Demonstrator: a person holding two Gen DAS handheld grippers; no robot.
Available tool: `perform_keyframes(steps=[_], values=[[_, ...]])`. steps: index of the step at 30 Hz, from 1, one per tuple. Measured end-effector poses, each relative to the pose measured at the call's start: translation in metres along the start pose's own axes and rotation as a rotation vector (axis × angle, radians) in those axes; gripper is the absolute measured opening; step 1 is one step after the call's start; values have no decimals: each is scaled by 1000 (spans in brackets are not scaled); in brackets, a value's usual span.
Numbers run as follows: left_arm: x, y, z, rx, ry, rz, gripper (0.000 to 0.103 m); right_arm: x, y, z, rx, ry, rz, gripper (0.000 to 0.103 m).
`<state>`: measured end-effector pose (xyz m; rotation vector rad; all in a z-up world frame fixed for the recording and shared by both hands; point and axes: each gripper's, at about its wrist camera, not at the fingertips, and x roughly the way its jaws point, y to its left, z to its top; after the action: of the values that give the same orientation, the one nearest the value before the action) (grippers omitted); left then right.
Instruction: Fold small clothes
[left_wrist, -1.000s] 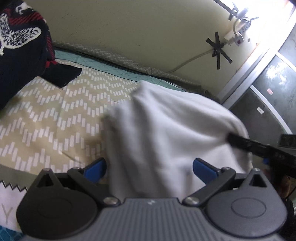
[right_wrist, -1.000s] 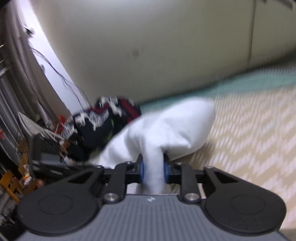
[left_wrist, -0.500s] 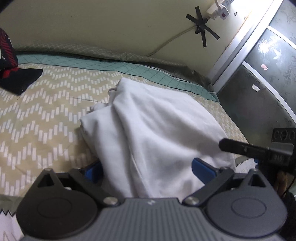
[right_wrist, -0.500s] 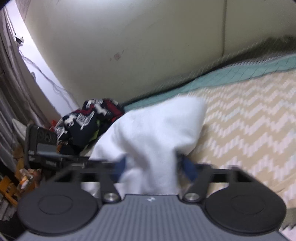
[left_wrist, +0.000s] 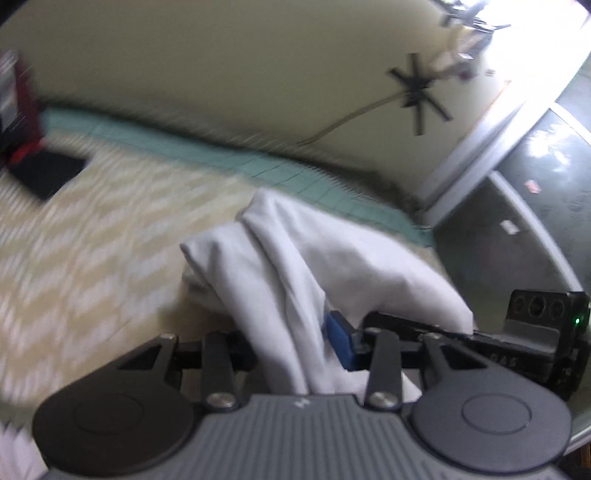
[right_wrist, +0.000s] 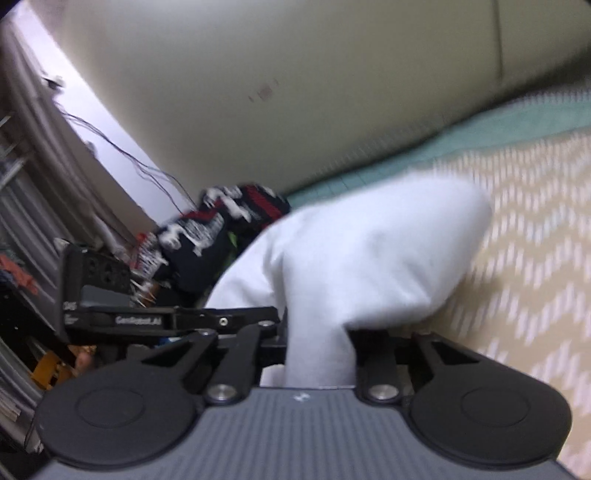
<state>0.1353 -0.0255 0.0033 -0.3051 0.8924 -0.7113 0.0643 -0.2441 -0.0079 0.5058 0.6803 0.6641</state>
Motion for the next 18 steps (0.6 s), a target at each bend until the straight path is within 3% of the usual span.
perform_keyframes(steps=[6, 12, 15, 18], values=[[77, -85, 63, 180, 21, -37, 36, -70, -23, 45, -85, -150, -111, 21], [188, -134, 112, 198, 19, -72, 40, -125, -82, 101, -151, -253, -263, 22], [240, -135, 119, 164, 42, -32, 43, -135, -125, 122, -129, -272, -330, 22], [289, -131, 112, 182, 116, 91, 43, -128, -165, 130, -86, -255, -466, 27]])
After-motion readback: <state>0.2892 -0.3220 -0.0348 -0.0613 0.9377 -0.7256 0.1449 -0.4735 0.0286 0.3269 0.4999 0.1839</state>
